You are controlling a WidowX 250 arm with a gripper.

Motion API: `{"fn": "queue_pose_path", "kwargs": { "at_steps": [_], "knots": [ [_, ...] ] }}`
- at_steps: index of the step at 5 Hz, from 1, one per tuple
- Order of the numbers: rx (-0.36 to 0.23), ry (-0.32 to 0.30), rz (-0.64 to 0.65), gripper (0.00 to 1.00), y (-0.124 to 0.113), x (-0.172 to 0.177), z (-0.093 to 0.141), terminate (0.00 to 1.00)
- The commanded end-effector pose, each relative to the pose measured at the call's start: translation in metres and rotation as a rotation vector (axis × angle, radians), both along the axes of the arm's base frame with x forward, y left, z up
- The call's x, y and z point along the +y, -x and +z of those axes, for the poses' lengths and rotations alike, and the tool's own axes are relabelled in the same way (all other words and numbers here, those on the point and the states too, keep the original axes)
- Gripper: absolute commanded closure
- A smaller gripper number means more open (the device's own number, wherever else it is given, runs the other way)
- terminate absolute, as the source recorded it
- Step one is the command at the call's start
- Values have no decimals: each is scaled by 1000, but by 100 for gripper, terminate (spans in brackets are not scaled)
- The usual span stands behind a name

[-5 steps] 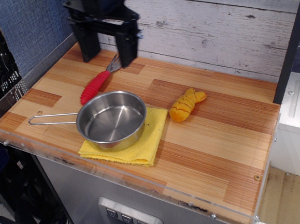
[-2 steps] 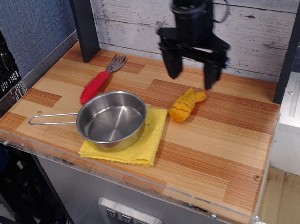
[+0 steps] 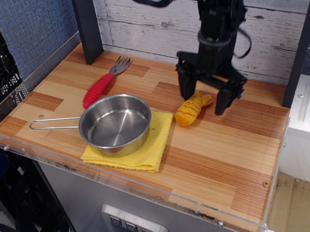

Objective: Put the fish inside the silver pot.

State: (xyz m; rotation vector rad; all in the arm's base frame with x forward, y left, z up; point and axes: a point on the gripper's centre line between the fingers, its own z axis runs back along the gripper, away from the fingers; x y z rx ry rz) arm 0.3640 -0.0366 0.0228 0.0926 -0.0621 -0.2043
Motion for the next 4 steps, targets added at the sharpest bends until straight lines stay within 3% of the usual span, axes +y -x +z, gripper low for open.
{"fn": "queue_pose_path", "kwargs": {
  "at_steps": [1, 2, 4],
  "knots": [
    [-17, -150, -9, 0, -8, 29, 0, 0],
    [14, -120, 0, 100, -4, 30, -14, 0],
    [-14, -16, 6, 100, 1, 26, 12, 0]
  ]
}}
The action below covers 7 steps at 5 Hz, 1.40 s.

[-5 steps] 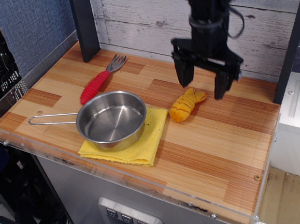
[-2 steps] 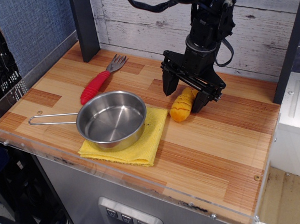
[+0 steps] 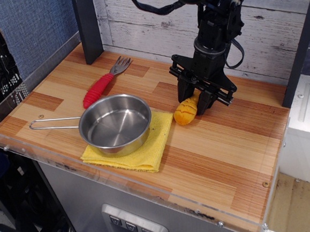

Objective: Put the fish inside the silver pot.

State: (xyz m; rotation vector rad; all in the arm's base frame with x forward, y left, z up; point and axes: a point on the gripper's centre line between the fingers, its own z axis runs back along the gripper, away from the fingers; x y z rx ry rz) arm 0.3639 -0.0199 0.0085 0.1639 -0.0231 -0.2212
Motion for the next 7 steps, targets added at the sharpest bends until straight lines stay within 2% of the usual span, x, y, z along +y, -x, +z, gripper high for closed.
{"fn": "queue_pose_path", "kwargs": {
  "at_steps": [1, 2, 3, 4, 5, 6, 7],
  "knots": [
    [-132, 210, 44, 100, 13, 20, 73, 0],
    [-233, 358, 64, 100, 45, 51, 117, 0],
    [-249, 440, 100, 100, 70, 83, 125, 0],
    [-211, 411, 119, 100, 88, 100, 111, 0],
    [-140, 313, 88, 100, 96, 91, 85, 0],
    [-97, 217, 28, 100, 100, 68, 64, 0],
    [-101, 190, -12, 100, 100, 52, 60, 0]
  ]
}}
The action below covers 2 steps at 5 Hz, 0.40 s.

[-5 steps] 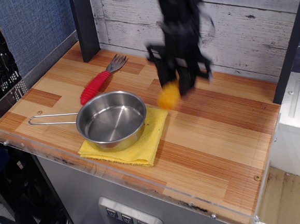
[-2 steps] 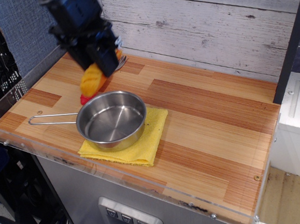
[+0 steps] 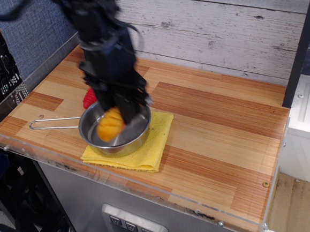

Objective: Put the fish inside the silver pot.

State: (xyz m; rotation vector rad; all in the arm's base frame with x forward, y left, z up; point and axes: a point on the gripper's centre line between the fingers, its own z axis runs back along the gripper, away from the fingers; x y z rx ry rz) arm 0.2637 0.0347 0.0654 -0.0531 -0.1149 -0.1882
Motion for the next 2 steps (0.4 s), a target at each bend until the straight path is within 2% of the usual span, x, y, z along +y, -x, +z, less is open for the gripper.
{"fn": "queue_pose_path", "kwargs": {
  "at_steps": [1, 2],
  "knots": [
    [-37, -52, -26, 100, -1, -3, 2, 0],
    [-79, -66, 2, 100, -4, 13, 17, 0]
  ]
}}
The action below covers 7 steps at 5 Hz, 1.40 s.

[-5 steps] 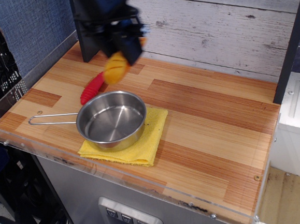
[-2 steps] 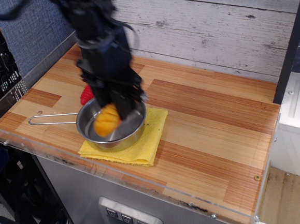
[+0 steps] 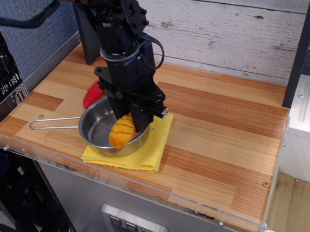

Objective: Put the fish inside the silver pot.

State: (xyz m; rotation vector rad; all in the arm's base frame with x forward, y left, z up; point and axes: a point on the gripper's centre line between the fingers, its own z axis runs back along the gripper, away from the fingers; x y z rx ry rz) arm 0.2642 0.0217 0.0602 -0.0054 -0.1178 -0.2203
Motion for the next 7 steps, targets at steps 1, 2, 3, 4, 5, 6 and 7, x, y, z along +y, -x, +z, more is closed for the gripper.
{"fn": "queue_pose_path", "kwargs": {
  "at_steps": [1, 2, 3, 4, 5, 6, 7],
  "knots": [
    [-95, -44, 56, 100, -7, 45, 31, 0],
    [-89, -57, 69, 100, -11, 54, 32, 0],
    [-66, -48, 66, 100, -14, 56, 25, 0],
    [-41, -50, 44, 0, -14, 52, 22, 0],
    [-43, -52, 30, 0, -15, 51, 25, 0],
    [-79, -42, 34, 0, -17, 52, 40, 0],
    [-147, -6, 57, 0, -23, 54, 72, 0]
  ]
}}
